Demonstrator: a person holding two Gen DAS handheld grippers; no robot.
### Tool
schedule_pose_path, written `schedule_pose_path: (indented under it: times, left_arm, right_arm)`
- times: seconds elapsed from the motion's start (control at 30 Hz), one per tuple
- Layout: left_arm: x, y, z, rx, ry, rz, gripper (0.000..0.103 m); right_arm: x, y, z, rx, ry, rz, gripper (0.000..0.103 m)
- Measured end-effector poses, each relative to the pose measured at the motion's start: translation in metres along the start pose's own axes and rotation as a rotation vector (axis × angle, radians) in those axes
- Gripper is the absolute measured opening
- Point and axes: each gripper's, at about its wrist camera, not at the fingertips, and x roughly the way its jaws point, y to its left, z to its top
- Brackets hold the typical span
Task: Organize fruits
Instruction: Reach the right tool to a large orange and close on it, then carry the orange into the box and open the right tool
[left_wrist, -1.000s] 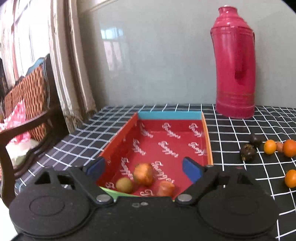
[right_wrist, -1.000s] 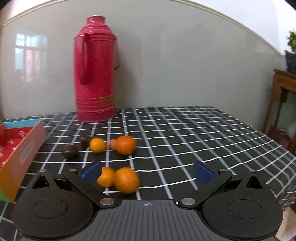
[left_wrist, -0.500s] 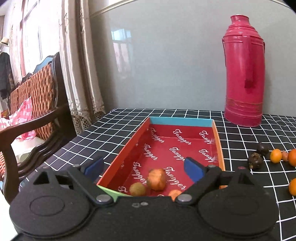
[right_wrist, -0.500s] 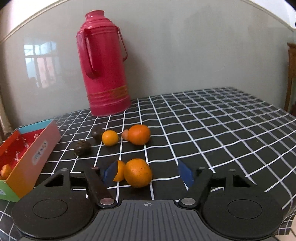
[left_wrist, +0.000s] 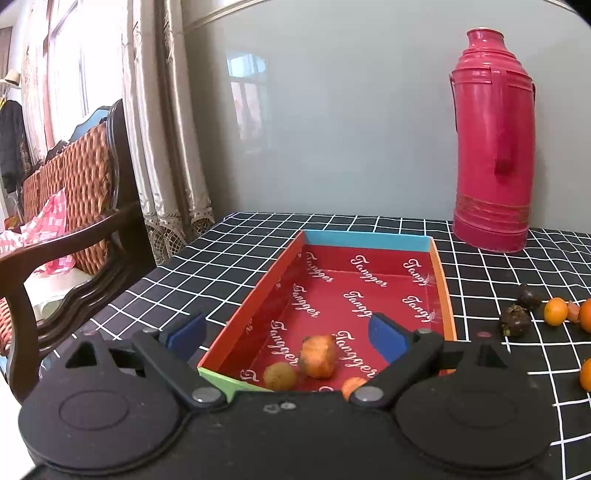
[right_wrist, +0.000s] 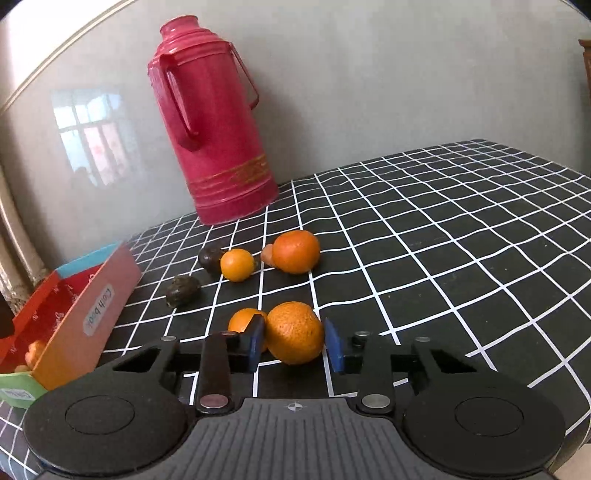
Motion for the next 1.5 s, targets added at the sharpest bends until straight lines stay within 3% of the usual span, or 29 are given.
schedule_pose_path:
  times: [0.17, 0.3, 0.67, 0.83, 0.97, 1.2, 1.27, 1.3, 1.33, 1.37, 1.5]
  left_arm:
    - [-0.002, 0.006, 0.001, -0.022, -0.009, 0.028, 0.089]
    - [-0.001, 0.021, 0.003, -0.057, -0.002, 0.065, 0.090]
    - [0.006, 0.090, -0.001, -0.136, 0.040, 0.191, 0.092]
    - [0.009, 0.118, -0.004, -0.169, 0.063, 0.227, 0.092]
    - [0.010, 0.136, -0.006, -0.187, 0.067, 0.247, 0.092]
    - [0.010, 0.151, -0.006, -0.203, 0.062, 0.263, 0.092]
    - [0.011, 0.153, -0.006, -0.205, 0.063, 0.266, 0.092]
    - [0.013, 0.155, -0.006, -0.206, 0.064, 0.266, 0.092]
    - [0.013, 0.156, -0.006, -0.208, 0.064, 0.265, 0.092]
    - [0.013, 0.155, -0.006, -0.209, 0.065, 0.265, 0.092]
    - [0.013, 0.152, -0.006, -0.200, 0.065, 0.253, 0.092]
  right_arm:
    - [-0.012, 0.005, 0.005, -0.018, -0.059, -0.005, 0.035]
    - [-0.021, 0.025, 0.007, -0.072, -0.110, 0.046, 0.035]
    - [-0.018, 0.114, -0.003, -0.178, -0.126, 0.303, 0.035]
    - [-0.012, 0.154, -0.014, -0.242, -0.120, 0.374, 0.035]
    - [-0.006, 0.180, -0.025, -0.304, -0.110, 0.396, 0.035]
    - [0.015, 0.206, -0.039, -0.333, -0.089, 0.352, 0.036]
    - [0.018, 0.209, -0.041, -0.336, -0.091, 0.330, 0.047]
    - [0.019, 0.208, -0.041, -0.331, -0.099, 0.322, 0.060]
    - [0.017, 0.207, -0.040, -0.324, -0.115, 0.333, 0.084]
    - [0.013, 0.205, -0.040, -0.321, -0.135, 0.315, 0.092]
    - [0.000, 0.198, -0.037, -0.331, -0.217, 0.277, 0.096]
